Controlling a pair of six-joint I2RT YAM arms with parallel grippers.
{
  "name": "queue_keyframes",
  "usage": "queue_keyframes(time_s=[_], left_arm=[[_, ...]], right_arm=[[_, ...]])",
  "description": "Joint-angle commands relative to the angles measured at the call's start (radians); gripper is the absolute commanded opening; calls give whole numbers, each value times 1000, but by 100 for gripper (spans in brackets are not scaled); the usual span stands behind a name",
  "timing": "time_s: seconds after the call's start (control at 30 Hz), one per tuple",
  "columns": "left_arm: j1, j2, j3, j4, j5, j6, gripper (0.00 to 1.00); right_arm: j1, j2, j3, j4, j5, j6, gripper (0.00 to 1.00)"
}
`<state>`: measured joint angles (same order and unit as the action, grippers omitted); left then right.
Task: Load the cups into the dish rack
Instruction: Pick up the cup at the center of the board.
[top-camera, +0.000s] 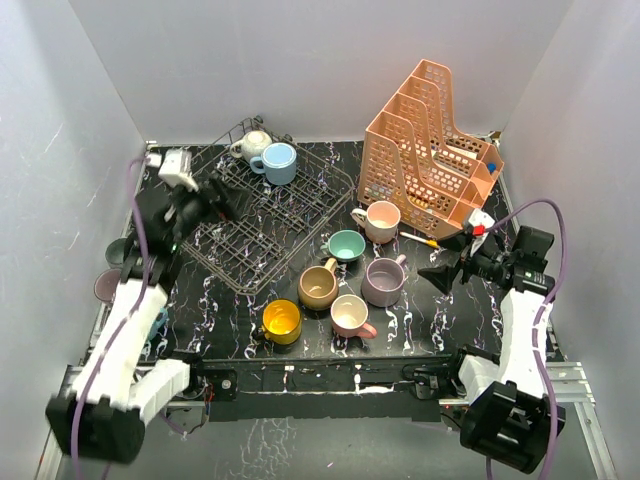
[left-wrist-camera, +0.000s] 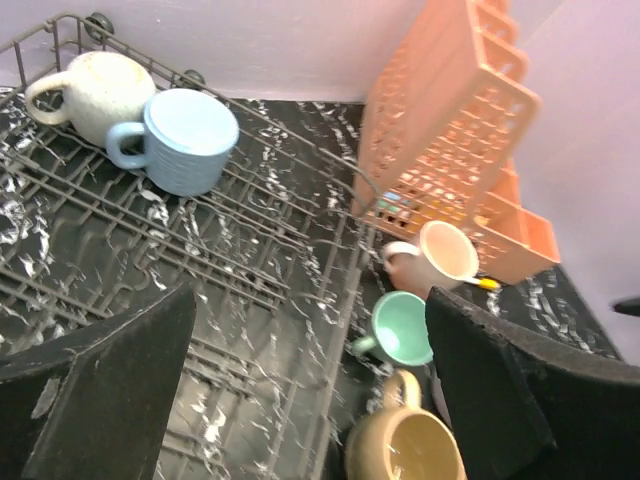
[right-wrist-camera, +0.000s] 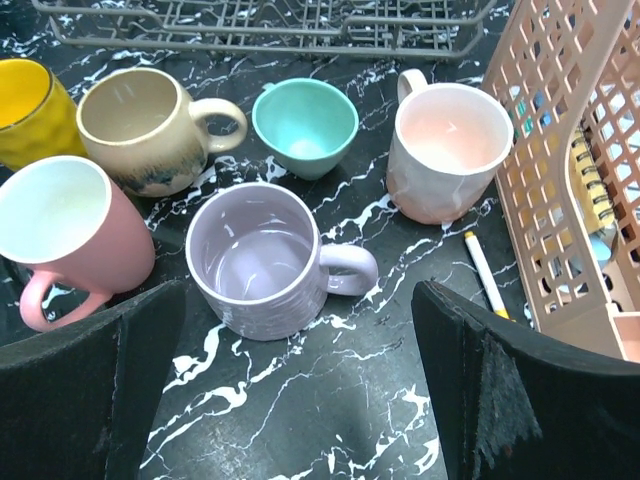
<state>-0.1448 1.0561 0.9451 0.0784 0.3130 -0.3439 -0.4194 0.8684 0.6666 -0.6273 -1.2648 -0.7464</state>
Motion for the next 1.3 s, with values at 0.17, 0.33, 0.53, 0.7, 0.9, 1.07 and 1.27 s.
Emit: queue_keyframes(time_s=[0.17, 0.33, 0.53, 0.7, 0.9, 1.07, 1.27], left_arm=[[14, -518, -281, -141, 22, -358, 97], [14, -614, -345, -145, 78, -503, 97], [14, -621, -344, -154, 107, -538, 97], [14, -605, -357, -120, 115, -565, 97], [15, -595, -355, -111, 123, -566, 97], [14, -590, -340, -142, 124, -536, 97], [14, -594, -334, -169, 114, -515, 96]], right_arm=[[119, 159, 308, -414, 102, -330, 99], [263, 220, 383, -493, 295, -438, 99], [357, 267, 397, -537, 381, -756, 99], [445, 340, 421, -500, 330, -907, 99], [626, 482, 488, -479, 487, -959, 96], [736, 593, 543, -434, 613, -921, 80], [800, 657, 530, -352, 723, -906, 71]])
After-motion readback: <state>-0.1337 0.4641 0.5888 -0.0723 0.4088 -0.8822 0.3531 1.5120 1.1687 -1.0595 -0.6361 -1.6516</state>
